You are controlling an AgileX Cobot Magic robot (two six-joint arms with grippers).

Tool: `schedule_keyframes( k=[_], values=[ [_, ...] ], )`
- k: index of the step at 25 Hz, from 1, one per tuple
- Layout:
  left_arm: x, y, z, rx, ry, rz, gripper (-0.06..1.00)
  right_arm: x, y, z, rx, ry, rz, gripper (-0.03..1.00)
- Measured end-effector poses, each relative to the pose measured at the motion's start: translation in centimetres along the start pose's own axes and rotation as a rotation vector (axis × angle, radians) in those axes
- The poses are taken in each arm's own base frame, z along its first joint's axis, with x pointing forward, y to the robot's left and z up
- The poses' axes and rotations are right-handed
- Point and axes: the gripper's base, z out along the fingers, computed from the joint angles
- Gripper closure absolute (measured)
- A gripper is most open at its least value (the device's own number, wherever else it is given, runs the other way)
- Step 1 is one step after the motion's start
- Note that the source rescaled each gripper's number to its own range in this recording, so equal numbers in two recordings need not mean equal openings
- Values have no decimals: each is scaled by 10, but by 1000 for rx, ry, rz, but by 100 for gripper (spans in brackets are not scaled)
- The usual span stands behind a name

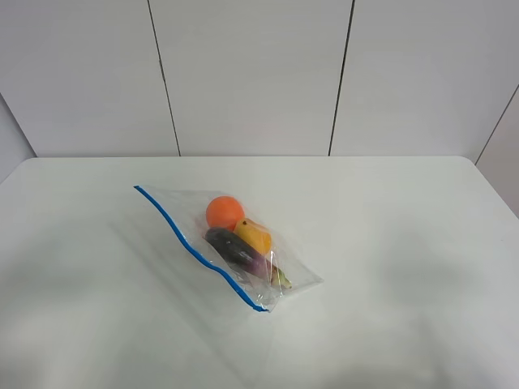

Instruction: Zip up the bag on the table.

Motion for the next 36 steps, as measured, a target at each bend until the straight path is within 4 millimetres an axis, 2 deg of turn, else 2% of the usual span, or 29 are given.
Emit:
schedule_keyframes(
  k=[8,12,36],
  values=[
    [13,-2,-20,0,-152,18,-6,21,-2,-32,4,-243,22,-3],
    [19,-3,-27,-3,-210,22,-6,22,-2,-33,3,-248,23,-3],
    [19,-3,-27,-4,-210,20,-6,22,-2,-33,2,-248,23,-3]
  ],
)
